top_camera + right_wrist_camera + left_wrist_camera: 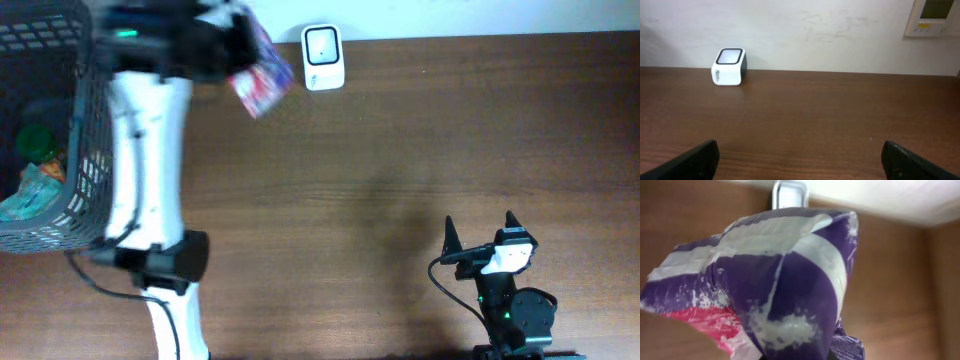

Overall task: Scan the item barcode
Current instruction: 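Lift the purple bag out and place it on the table center, then reach the left gripper into the basket and grasp the white tube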

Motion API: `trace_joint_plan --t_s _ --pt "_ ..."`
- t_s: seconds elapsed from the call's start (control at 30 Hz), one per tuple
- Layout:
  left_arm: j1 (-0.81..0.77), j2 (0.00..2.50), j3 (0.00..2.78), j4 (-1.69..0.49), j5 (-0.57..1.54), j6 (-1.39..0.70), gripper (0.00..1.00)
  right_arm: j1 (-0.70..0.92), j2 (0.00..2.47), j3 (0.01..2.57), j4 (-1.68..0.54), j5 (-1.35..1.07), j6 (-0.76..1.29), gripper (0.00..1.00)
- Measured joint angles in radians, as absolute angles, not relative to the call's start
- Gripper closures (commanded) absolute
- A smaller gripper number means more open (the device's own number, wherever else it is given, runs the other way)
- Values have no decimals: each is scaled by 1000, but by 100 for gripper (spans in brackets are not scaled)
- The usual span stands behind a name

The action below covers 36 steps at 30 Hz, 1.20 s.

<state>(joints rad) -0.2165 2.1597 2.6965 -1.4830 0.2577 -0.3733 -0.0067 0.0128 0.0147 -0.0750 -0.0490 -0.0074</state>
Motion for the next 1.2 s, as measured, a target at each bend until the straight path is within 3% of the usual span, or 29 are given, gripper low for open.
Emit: trace_joint_plan --t_s 0.2,0.27,0.3,0.37,0.53,0.57,0.6,0.73,0.83,1.0,1.07,1.2 --pt "-461 2169 2175 -1220 -38 -358 93 -7 13 15 -75 -49 -7 1" --pt "-505 2169 2022 -1114 -108 -355 86 -7 12 15 -75 -49 -7 1" --pt "-517 2171 1976 -1080 -130 -356 80 -7 12 15 -75 -49 -7 1" --pt "-535 2170 1894 -989 -171 -353 37 -7 12 15 -75 -49 -7 1" --pt "-537 2170 1864 -960 -208 -347 33 -7 12 15 -75 -49 -7 1" --pt "-537 2170 1868 -964 -211 -347 9 -7 12 15 -75 -49 -7 1" --pt "-537 2170 1883 -971 -212 -347 6 -7 12 15 -75 -49 -8 1" --pt "-506 2124 2063 -995 -214 -343 2 -7 12 15 -75 -49 -8 1" --pt "-391 2006 2223 -986 -215 -339 1 -7 12 15 -75 -49 -8 1" --pt "-12 1839 2383 -977 -227 -341 1 -7 12 15 -75 -49 -7 1" --pt "177 1841 2383 -984 -231 -343 2 -7 12 15 -75 -49 -7 1" --pt "397 1871 2363 -995 -233 -237 3 -7 12 15 -75 -49 -8 1"
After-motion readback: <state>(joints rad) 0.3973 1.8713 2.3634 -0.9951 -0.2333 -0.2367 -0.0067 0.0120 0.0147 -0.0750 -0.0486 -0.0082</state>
